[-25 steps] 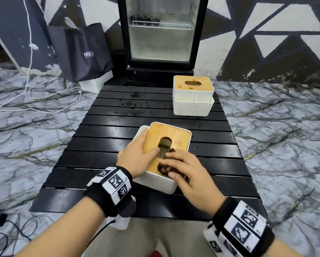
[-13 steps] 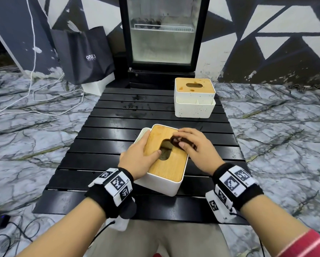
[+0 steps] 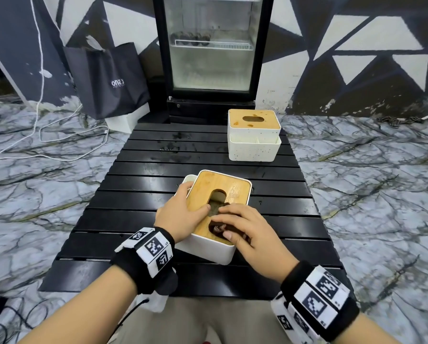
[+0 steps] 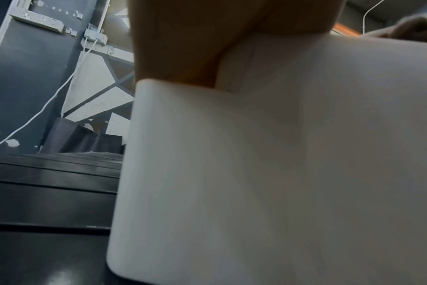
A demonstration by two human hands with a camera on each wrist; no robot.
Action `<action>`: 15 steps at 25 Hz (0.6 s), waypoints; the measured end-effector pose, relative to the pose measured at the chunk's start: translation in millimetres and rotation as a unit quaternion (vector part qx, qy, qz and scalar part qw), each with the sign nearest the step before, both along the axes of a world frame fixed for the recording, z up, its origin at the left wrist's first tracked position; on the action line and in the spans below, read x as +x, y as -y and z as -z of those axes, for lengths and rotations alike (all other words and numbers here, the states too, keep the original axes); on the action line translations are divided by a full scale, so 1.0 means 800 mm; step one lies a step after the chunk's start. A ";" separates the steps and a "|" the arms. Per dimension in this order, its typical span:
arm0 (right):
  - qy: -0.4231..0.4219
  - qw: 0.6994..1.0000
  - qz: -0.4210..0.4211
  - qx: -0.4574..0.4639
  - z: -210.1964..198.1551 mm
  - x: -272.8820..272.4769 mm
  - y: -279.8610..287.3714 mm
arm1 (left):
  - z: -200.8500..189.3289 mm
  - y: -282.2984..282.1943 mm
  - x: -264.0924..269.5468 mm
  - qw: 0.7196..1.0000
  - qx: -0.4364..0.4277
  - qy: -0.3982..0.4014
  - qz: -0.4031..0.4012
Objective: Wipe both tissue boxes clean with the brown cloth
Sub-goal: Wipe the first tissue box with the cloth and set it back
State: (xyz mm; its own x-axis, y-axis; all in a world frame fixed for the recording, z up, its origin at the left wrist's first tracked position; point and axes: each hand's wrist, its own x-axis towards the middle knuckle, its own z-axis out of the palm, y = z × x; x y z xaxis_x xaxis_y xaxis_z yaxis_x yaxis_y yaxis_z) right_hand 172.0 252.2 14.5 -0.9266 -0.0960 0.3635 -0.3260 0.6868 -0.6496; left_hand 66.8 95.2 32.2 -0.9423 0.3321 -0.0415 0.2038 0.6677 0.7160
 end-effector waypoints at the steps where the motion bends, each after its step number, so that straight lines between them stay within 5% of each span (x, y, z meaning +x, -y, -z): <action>1: 0.003 1.000 -0.003 0.008 -0.001 -0.005 -0.004 | 0.000 0.000 0.000 1.000 0.002 0.002 0.002; 10: 0.056 0.994 0.088 0.008 -0.022 -0.059 -0.051 | -0.005 -0.002 -0.014 0.998 -0.020 0.034 0.057; 15: 0.046 0.992 0.117 0.006 -0.020 -0.028 -0.037 | -0.024 0.004 -0.040 0.978 -0.148 -0.042 0.139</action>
